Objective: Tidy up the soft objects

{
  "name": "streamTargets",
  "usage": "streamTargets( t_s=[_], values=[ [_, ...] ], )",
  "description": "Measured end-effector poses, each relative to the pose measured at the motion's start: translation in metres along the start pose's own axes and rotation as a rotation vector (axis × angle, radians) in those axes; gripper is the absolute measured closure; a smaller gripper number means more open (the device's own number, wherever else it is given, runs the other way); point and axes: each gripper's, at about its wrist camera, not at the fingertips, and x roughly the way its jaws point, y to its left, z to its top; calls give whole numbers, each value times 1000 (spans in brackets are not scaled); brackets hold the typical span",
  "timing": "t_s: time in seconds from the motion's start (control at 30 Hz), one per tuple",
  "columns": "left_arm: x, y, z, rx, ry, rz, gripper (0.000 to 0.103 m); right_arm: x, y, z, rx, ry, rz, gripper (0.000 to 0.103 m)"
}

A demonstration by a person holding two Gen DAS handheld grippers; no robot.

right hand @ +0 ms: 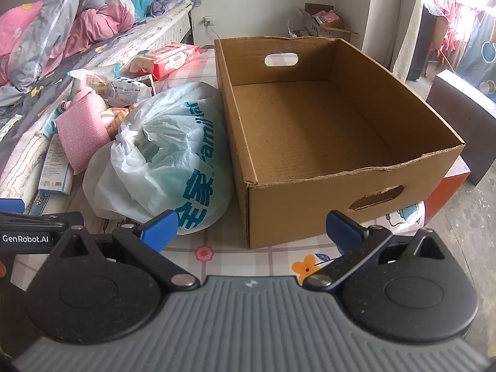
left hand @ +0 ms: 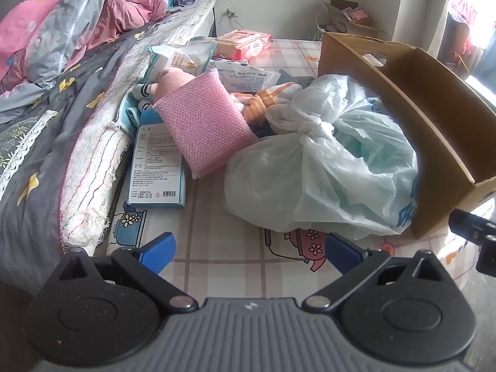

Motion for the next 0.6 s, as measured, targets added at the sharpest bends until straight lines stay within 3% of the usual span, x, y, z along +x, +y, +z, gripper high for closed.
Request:
streamTargets(
  t_s=[0.6],
  values=[
    [0, 0, 1, -4, 2, 4, 0, 0, 2, 1, -2, 4, -2, 1]
  ],
)
